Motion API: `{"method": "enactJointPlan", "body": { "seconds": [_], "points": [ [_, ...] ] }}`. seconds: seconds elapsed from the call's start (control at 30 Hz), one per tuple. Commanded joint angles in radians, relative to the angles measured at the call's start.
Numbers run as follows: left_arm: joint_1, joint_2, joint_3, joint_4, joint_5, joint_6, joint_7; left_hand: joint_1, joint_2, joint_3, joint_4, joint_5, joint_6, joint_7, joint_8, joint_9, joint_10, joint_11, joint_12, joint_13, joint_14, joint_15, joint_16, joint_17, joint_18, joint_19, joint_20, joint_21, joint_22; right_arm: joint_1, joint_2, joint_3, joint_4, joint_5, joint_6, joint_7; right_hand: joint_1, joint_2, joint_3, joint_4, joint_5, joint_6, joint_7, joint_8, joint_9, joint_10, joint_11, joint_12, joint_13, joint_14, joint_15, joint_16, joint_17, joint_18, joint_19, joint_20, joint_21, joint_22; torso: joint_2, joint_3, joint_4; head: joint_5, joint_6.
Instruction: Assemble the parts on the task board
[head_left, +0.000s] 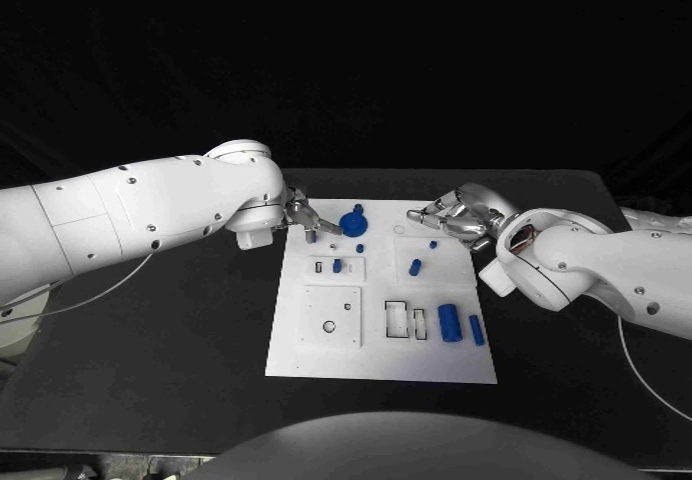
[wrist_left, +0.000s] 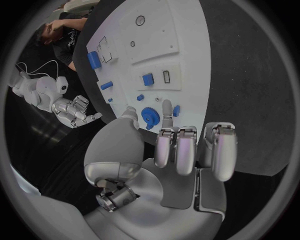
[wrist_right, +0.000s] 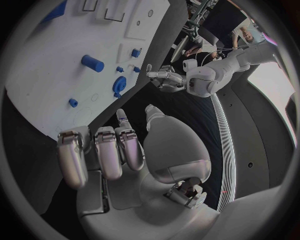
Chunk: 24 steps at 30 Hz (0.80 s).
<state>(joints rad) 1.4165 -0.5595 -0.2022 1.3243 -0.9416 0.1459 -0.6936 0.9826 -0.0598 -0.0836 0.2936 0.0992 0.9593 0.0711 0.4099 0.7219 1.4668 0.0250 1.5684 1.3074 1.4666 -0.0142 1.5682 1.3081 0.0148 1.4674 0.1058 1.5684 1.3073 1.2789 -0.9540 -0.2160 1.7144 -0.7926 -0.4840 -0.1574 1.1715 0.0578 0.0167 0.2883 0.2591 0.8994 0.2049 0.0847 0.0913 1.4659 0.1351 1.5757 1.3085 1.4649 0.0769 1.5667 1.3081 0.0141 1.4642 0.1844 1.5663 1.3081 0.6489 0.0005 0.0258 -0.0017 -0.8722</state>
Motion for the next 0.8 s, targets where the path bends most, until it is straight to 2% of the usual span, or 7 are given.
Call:
{"method": "enactJointPlan", "body": {
  "seconds": [0.03, 0.13, 0.3, 0.43, 0.57, 0.8],
  "points": [
    [0.004, 0.011, -0.003, -0.026, -0.01, 0.034, 0.019, 0.022, -0.001, 0.006, 0.0, 0.011, 0.006, 0.0, 0.003, 0.003, 0.104, -0.009, 0.002, 0.263, 0.104, -0.006, 0.003, 0.263, -0.015, 0.103, -0.003, 0.002, 0.263, -0.002, 0.002, 0.0, -0.001, -0.005, 0.02, -0.003, 0.0, 0.01, -0.006, -0.001, 0.001, -0.006, 0.004, 0.005, 0.002, 0.105, 0.006, -0.005, 0.262, 0.106, 0.008, 0.004, 0.263, -0.014, 0.107, 0.007, 0.004, 0.263, 0.001, -0.001, -0.0007, 0.001, 0.003],
    [0.004, 0.025, -0.01, -0.062, -0.01, 0.056, 0.021, 0.031, 0.001, 0.008, 0.0, 0.018, 0.008, -0.001, 0.003, 0.004, 0.104, -0.009, 0.002, 0.263, 0.104, -0.007, 0.003, 0.263, -0.015, 0.103, -0.004, 0.002, 0.263, -0.002, 0.003, 0.0, -0.001, -0.005, 0.021, -0.003, 0.0, 0.011, -0.006, -0.002, 0.001, -0.006, 0.004, 0.004, 0.002, 0.105, 0.006, -0.005, 0.262, 0.106, 0.008, 0.004, 0.263, -0.014, 0.107, 0.008, 0.004, 0.263, 0.001, -0.0005, -0.001, 0.002, 0.007],
    [0.002, 0.047, -0.014, -0.116, -0.01, 0.082, 0.021, 0.046, 0.006, 0.009, 0.0, 0.034, 0.009, -0.002, 0.002, 0.007, 0.104, -0.011, 0.002, 0.263, 0.104, -0.008, 0.003, 0.263, -0.015, 0.103, -0.005, 0.002, 0.263, -0.003, 0.004, 0.0, -0.001, -0.007, 0.023, -0.003, 0.002, 0.012, -0.006, -0.003, 0.003, -0.007, 0.004, 0.004, 0.001, 0.105, 0.006, -0.005, 0.262, 0.106, 0.008, 0.004, 0.263, -0.014, 0.107, 0.008, 0.004, 0.263, 0.002, -0.0013, -0.0031, 0.003, 0.011],
    [-0.004, 0.065, -0.016, -0.16, -0.011, 0.079, 0.03, 0.055, 0.008, 0.01, 0.0, 0.045, 0.008, -0.003, 0.0, 0.008, 0.104, -0.011, 0.002, 0.263, 0.104, -0.009, 0.003, 0.263, -0.015, 0.103, -0.006, 0.002, 0.263, -0.003, 0.004, 0.0, -0.001, -0.007, 0.025, -0.004, 0.002, 0.012, -0.006, -0.003, 0.003, -0.007, 0.004, 0.004, 0.001, 0.105, 0.006, -0.005, 0.262, 0.106, 0.008, 0.004, 0.263, -0.014, 0.107, 0.008, 0.004, 0.263, 0.002, -0.0009, -0.0007, 0.0, 0.01],
    [-0.013, 0.083, -0.017, -0.203, -0.013, 0.068, 0.047, 0.066, 0.013, 0.011, 0.0, 0.057, 0.006, -0.003, -0.003, 0.008, 0.104, -0.011, 0.002, 0.263, 0.104, -0.009, 0.003, 0.263, -0.015, 0.103, -0.006, 0.002, 0.263, -0.003, 0.003, 0.0, 0.0, -0.007, 0.026, -0.004, 0.003, 0.013, -0.006, -0.004, 0.004, -0.007, 0.004, 0.004, 0.001, 0.105, 0.006, -0.005, 0.262, 0.106, 0.008, 0.004, 0.263, -0.014, 0.107, 0.008, 0.004, 0.263, 0.003, -0.001, -0.0019, -0.001, 0.011],
    [-0.021, 0.103, -0.017, -0.233, -0.016, 0.064, 0.057, 0.102, 0.019, 0.015, -0.002, 0.073, 0.008, -0.005, -0.005, 0.009, 0.104, -0.013, 0.002, 0.263, 0.104, -0.01, 0.003, 0.263, -0.015, 0.103, -0.007, 0.002, 0.263, -0.003, 0.003, 0.0, 0.002, -0.007, 0.027, -0.005, 0.005, 0.014, -0.006, -0.005, 0.006, -0.008, 0.005, 0.004, 0.001, 0.105, 0.006, -0.005, 0.262, 0.106, 0.008, 0.004, 0.263, -0.014, 0.107, 0.008, 0.004, 0.263, 0.003, -0.0008, 0.0002, -0.005, 0.009]
  ]
}}
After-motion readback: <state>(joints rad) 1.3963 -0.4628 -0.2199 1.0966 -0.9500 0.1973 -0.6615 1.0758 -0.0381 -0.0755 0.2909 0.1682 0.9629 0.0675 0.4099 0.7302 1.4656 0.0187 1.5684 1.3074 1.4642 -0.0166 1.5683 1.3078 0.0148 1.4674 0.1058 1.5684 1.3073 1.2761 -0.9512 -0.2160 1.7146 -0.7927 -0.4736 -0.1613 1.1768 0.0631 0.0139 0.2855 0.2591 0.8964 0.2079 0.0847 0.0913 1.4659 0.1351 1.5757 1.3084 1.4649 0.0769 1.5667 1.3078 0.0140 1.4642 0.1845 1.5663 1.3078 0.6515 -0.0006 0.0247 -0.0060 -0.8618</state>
